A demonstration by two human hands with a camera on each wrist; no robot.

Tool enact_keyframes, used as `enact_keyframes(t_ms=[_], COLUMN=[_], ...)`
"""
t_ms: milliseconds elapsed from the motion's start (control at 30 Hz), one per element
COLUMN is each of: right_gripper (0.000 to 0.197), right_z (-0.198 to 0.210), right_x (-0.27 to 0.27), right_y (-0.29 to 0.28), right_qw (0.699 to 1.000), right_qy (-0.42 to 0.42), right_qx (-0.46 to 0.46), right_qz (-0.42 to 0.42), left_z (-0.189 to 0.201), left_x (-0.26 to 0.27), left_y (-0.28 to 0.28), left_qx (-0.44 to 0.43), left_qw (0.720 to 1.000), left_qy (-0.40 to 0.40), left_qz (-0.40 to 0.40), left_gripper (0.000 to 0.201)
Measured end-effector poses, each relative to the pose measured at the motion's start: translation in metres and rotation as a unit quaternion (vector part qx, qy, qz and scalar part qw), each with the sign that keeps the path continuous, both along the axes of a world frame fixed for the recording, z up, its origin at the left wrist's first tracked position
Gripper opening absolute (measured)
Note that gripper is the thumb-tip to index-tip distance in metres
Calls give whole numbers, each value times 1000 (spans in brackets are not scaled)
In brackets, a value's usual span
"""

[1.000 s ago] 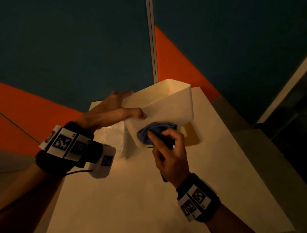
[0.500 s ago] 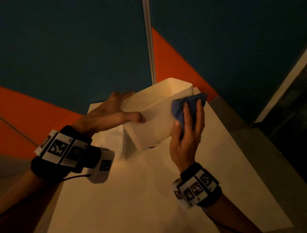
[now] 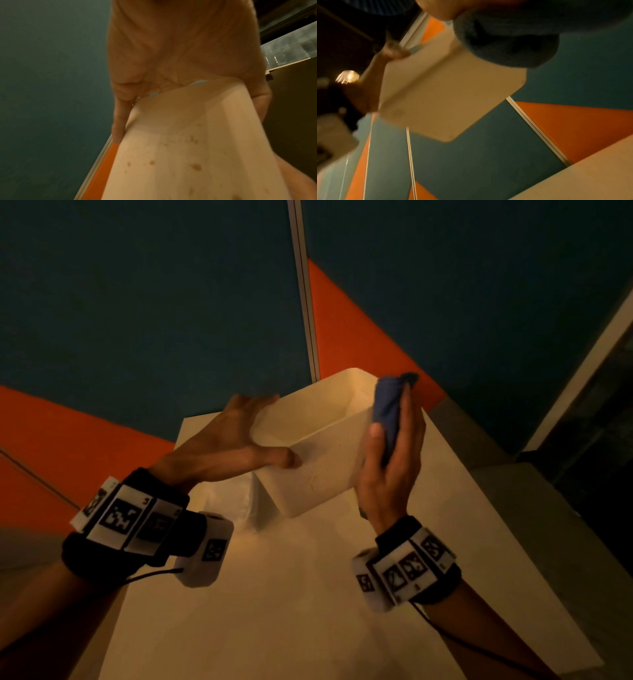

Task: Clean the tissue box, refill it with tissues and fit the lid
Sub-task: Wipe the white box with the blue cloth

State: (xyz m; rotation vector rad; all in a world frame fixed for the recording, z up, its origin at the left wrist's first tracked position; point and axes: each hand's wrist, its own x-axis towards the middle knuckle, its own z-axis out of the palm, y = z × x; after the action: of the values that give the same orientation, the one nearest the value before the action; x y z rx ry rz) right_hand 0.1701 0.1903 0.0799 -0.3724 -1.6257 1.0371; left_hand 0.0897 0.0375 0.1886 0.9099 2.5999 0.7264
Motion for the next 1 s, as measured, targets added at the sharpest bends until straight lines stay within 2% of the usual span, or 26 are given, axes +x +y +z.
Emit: enact_keyframes(t_ms=[67,133,167,267,333,467,533,600,667,733,800,900,1000], right_gripper=[44,26,24,31,36,81,82,59,39,28,33,37,50], right_z=[8,13,15,16,19,17,16,14,11,10,6,6,12], right_x=[5,9,10,6,7,9,11,11,15,20,22,22,18], right_y=[12,24,31,47,51,52,50,52,52,50,48,44,40], right_qw=[989,966,951,897,868,827,826,835,810,785,785,801,827], right_qy=[-14,-33,-32,-25,-31,-66,-87,-84,-85,-84,-76,-52,-31], right_qx=[-113,-191,-223,-319,-349,-386,-375,-366,-381,-401,-411,-428,-441], right_qz=[96,173,211,304,351,404,411,403,438,465,457,415,347], left_z=[0,-1,-1,-4,-4,-3,-3,-6,-11,-17,-24,-32,-34], left_x=[-3,-4,-4,-8,-12,-18,-21,-22,-24,-24,-22,-20,-9], left_y=[-3,-6,-7,-10,-12,-15,-15,-15,-17,-19,-18,-13,-3], left_qx=[-6,-4,-1,12,12,-7,-21,-14,16,69,125,136,113], left_qw=[1000,1000,1000,999,998,994,992,991,993,993,989,986,962], left_qy=[10,10,11,24,28,42,37,33,16,-22,-28,72,240], left_qz=[-8,-13,-17,-38,-54,-105,-122,-127,-118,-95,-77,-66,-65], left_gripper=[113,111,111,116,118,118,119,122,129,133,117,100,90])
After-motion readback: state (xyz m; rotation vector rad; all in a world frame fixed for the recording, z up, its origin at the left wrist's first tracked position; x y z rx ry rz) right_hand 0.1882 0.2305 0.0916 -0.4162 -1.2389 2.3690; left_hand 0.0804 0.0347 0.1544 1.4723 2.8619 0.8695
